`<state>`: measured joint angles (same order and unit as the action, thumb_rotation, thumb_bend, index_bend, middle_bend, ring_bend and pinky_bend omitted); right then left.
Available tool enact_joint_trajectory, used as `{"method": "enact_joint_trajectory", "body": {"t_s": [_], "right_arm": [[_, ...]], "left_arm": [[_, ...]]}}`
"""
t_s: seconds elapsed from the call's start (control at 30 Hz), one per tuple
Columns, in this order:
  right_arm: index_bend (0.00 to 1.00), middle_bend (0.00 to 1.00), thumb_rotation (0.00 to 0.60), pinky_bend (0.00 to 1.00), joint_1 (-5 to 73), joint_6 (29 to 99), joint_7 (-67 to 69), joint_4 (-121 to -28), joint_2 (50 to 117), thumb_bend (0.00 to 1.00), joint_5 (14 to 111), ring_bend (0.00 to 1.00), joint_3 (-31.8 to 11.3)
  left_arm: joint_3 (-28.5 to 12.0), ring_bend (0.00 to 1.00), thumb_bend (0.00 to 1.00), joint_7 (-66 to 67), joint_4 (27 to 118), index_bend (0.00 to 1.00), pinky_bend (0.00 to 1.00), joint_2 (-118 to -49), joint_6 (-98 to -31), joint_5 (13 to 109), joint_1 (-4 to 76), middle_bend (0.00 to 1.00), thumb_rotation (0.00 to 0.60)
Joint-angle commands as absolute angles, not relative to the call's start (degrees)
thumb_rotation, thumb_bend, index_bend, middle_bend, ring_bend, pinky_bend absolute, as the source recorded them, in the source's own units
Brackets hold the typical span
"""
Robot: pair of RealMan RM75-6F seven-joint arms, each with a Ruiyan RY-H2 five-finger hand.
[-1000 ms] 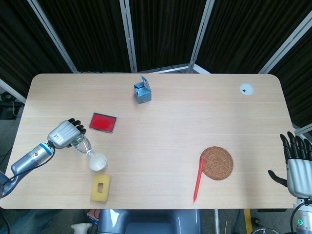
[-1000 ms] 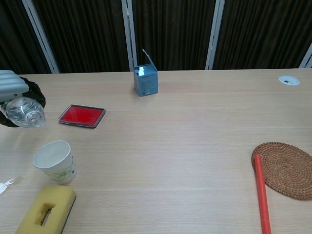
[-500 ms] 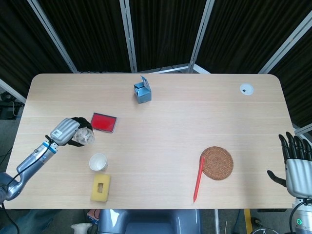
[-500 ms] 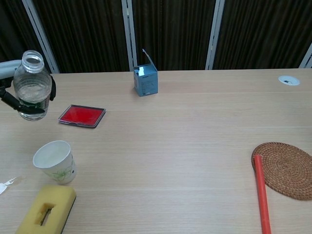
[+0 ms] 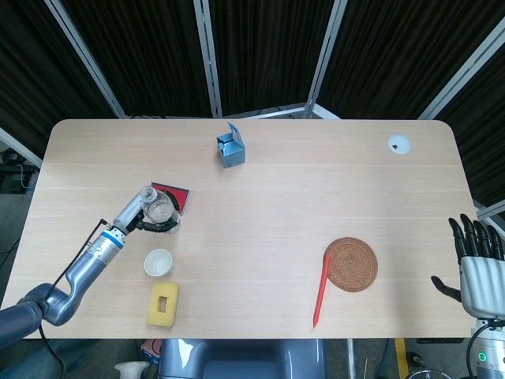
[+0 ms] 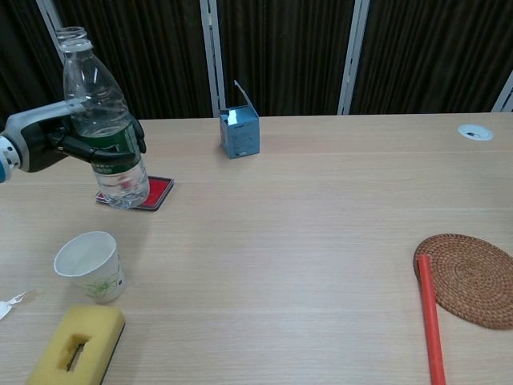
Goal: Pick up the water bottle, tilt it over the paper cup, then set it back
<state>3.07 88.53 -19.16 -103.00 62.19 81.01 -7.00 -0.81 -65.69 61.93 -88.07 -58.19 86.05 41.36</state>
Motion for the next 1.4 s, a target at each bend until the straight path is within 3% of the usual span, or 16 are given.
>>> {"method": "enact_joint_trajectory", "body": {"t_s": [0.03, 0.57, 1.2, 1.4], "right_arm": [[0.00, 0.00, 0.600, 0.00, 3.23, 88.22, -19.16, -102.83, 62.27, 0.00, 80.49, 0.00, -7.20], [0.00, 0.00, 0.600, 0.00, 3.45, 87.21, -18.35, -101.61, 61.91, 0.00, 76.94, 0.00, -8.19], [0.00, 0.00, 0.600, 0.00, 3.78, 86.49, -17.90, -101.07, 61.76, 0.00, 75.58, 0.00, -8.32], [0.00, 0.00, 0.600, 0.00, 3.91, 86.38, -17.79, -101.08, 61.69, 0.00, 75.52, 0.00, -8.30]], "left_arm": [[-1.49, 0.31, 0.38, -64.37, 61.73, 0.61, 0.35, -90.10, -56.63, 86.06, 42.67, 0.46, 0.600], [-4.13, 0.31, 0.31, -64.45, 50.36, 0.60, 0.35, -100.67, -49.13, 82.78, 45.24, 0.46, 0.600], [-3.63, 0.27, 0.24, -66.26, 42.79, 0.57, 0.34, -105.39, -48.55, 84.39, 45.32, 0.40, 0.600], [-3.08, 0.22, 0.17, -66.53, 41.88, 0.47, 0.31, -106.00, -48.88, 85.05, 44.99, 0.32, 0.600]]}}
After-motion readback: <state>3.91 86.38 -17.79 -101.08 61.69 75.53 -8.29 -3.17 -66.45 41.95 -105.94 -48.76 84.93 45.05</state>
